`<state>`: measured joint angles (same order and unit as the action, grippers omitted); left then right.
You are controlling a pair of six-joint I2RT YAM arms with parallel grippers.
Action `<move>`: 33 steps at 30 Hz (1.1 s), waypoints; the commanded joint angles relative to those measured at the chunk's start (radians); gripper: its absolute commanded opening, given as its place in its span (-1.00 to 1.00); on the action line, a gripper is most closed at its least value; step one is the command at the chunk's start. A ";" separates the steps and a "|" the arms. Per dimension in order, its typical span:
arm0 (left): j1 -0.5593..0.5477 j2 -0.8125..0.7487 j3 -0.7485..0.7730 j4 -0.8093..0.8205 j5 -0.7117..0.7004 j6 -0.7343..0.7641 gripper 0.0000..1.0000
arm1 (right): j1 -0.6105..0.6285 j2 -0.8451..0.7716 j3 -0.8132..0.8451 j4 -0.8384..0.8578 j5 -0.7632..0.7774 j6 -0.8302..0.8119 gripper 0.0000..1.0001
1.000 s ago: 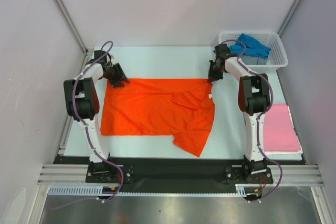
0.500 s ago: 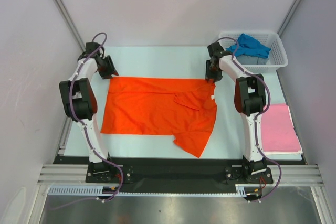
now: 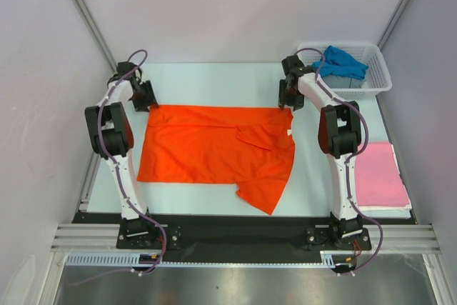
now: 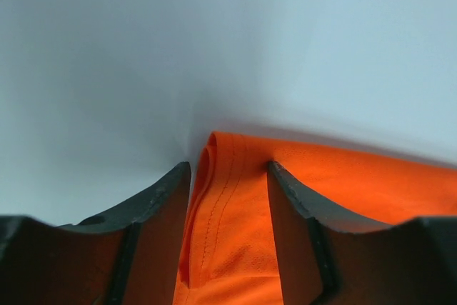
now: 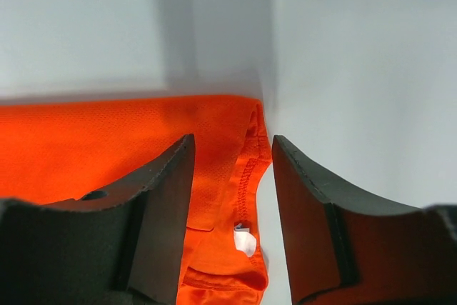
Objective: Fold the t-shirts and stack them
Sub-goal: Fold the tshirt
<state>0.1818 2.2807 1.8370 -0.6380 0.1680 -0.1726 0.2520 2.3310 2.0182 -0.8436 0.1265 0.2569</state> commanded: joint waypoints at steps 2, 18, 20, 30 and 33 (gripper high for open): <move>0.005 0.019 0.057 -0.005 0.001 0.024 0.02 | -0.005 -0.001 0.047 -0.006 0.019 -0.013 0.04; 0.034 0.048 0.028 0.021 0.034 -0.028 -0.61 | -0.008 0.064 0.033 0.032 0.012 -0.041 -0.32; 0.053 0.053 0.025 0.030 0.042 -0.051 -0.83 | -0.005 0.070 0.043 0.046 0.004 -0.045 -0.45; 0.108 0.054 0.031 0.099 0.011 -0.099 -1.00 | 0.001 0.097 0.126 0.130 -0.036 -0.022 -1.00; 0.131 0.062 0.047 0.118 0.008 -0.119 -0.99 | 0.004 0.122 0.181 0.172 -0.057 -0.024 -1.00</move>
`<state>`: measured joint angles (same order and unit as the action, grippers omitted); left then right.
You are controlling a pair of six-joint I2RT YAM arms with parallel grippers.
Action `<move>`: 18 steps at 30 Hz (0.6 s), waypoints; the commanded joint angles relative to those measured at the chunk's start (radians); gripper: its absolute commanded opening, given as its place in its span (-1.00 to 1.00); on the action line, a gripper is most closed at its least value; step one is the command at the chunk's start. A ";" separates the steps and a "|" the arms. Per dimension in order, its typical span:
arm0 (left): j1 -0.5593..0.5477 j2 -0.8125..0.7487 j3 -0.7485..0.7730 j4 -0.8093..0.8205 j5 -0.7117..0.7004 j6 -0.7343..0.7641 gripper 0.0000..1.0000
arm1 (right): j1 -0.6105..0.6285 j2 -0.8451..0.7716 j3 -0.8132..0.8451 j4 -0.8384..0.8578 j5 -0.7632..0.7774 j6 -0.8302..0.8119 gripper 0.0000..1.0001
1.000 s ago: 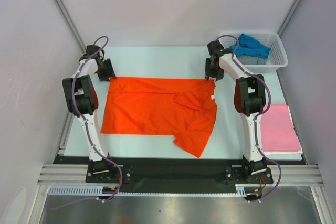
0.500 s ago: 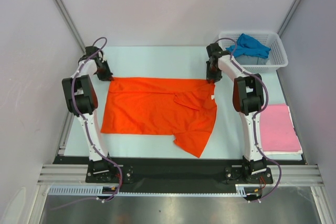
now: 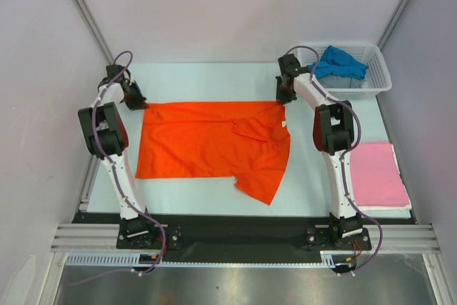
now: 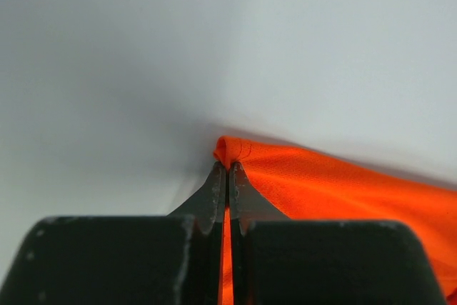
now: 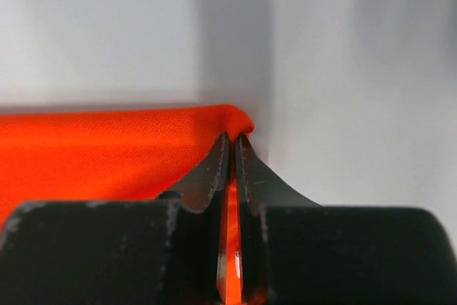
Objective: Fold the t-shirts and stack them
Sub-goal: Fold the tshirt
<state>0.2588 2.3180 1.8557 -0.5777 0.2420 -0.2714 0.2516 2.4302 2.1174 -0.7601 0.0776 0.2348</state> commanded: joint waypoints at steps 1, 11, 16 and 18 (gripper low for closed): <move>0.060 0.029 0.045 0.059 -0.064 -0.026 -1.00 | 0.005 0.033 0.108 0.088 -0.013 -0.002 -1.00; 0.063 0.055 0.117 0.022 -0.020 -0.016 -0.20 | 0.008 0.135 0.329 0.045 -0.032 -0.020 -0.31; 0.037 -0.051 0.060 -0.004 -0.137 0.021 0.40 | 0.008 0.104 0.392 -0.048 -0.007 0.017 0.13; 0.037 -0.083 0.047 -0.017 -0.174 0.018 0.50 | 0.012 0.047 0.383 -0.065 -0.006 0.034 0.20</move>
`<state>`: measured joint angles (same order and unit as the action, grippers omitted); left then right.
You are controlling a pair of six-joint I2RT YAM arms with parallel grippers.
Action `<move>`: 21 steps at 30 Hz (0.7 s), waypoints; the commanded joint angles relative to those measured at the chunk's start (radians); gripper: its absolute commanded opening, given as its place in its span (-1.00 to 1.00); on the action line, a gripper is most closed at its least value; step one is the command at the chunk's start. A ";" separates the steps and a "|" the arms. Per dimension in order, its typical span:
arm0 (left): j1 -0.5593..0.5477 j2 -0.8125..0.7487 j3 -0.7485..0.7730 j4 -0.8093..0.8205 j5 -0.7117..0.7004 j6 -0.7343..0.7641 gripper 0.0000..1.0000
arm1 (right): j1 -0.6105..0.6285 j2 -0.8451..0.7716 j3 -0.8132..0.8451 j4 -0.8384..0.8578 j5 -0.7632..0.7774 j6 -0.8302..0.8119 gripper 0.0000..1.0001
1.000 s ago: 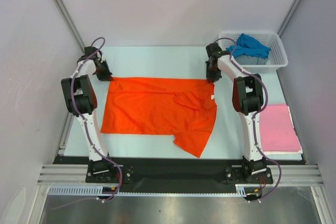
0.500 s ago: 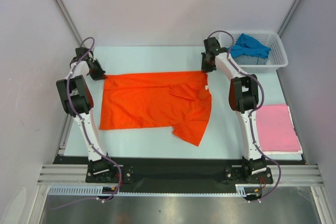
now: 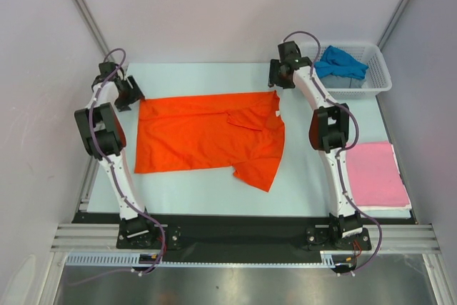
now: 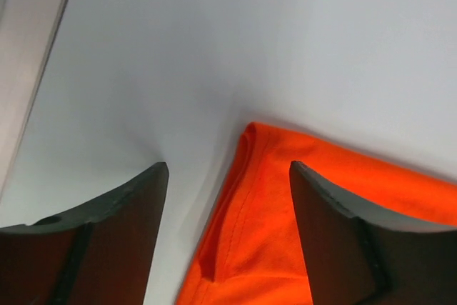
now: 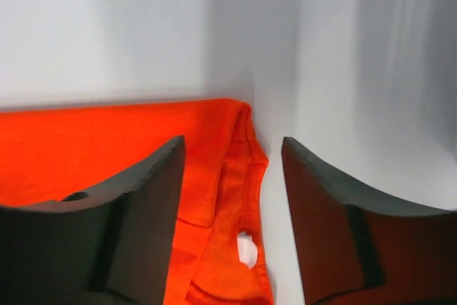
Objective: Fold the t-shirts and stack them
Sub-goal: Fold the tshirt
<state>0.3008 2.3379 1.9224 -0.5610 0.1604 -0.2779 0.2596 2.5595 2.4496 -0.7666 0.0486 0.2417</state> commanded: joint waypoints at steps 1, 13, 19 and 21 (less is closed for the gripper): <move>-0.005 -0.118 -0.034 -0.040 -0.138 0.020 0.54 | 0.006 -0.103 0.046 -0.088 0.023 0.048 0.26; 0.006 -0.492 -0.448 -0.080 -0.286 -0.162 0.50 | 0.089 -0.603 -0.619 -0.080 -0.179 0.097 0.29; 0.006 -0.759 -0.780 -0.054 -0.225 -0.230 0.47 | 0.112 -0.890 -1.073 0.059 -0.402 0.157 0.34; 0.012 -0.833 -0.871 -0.034 -0.214 -0.259 0.44 | 0.115 -0.952 -1.197 0.116 -0.459 0.175 0.35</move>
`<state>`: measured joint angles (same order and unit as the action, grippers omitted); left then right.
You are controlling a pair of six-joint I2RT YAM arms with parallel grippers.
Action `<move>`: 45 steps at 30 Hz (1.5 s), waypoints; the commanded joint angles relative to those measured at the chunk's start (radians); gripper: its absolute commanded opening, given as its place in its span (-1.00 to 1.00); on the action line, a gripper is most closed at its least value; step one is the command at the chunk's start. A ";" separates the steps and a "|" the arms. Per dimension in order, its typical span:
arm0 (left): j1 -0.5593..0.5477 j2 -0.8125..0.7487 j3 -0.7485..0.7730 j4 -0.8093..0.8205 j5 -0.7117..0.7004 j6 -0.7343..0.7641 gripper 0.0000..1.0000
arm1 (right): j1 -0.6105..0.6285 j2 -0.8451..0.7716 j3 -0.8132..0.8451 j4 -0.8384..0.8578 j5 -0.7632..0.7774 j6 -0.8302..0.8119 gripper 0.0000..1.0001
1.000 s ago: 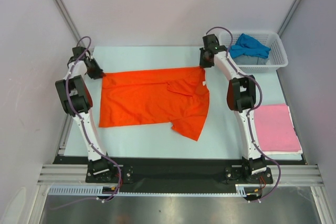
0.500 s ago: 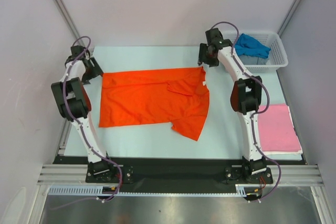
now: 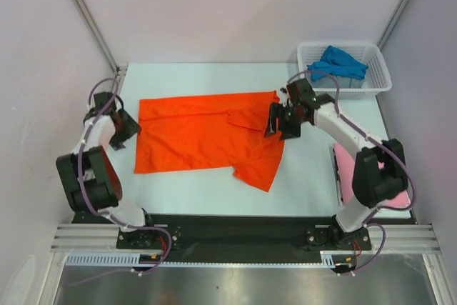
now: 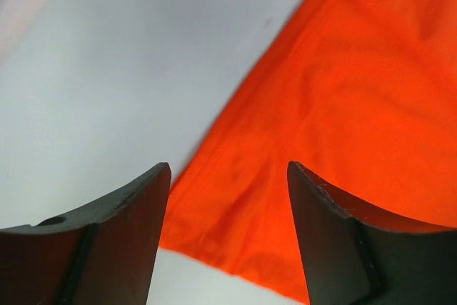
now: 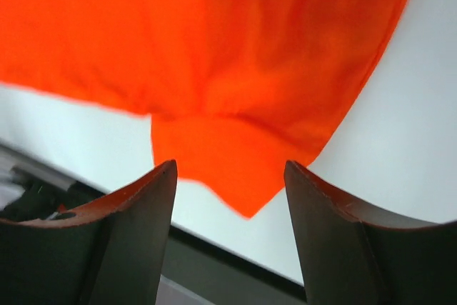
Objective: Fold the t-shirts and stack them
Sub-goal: Fold the tshirt
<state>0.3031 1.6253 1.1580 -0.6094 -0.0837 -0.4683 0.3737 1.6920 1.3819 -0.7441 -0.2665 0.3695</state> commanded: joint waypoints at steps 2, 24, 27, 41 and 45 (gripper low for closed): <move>0.045 -0.215 -0.236 0.043 0.067 -0.105 0.43 | 0.007 -0.173 -0.285 0.176 -0.195 0.075 0.36; 0.263 -0.262 -0.537 0.163 0.206 -0.116 0.18 | 0.008 -0.279 -0.612 0.336 -0.369 0.066 0.46; 0.264 -0.251 -0.564 0.200 0.223 -0.131 0.06 | 0.010 -0.262 -0.619 0.341 -0.375 0.072 0.39; 0.272 -0.232 -0.551 0.116 0.219 -0.093 -0.04 | 0.007 -0.250 -0.684 0.408 -0.389 0.109 0.23; 0.272 -0.229 -0.544 0.068 0.193 -0.141 0.04 | 0.005 -0.253 -0.698 0.417 -0.379 0.112 0.23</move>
<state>0.5655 1.3685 0.6373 -0.4091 0.1860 -0.5949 0.3782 1.4475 0.6991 -0.3599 -0.6384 0.4713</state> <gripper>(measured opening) 0.508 0.618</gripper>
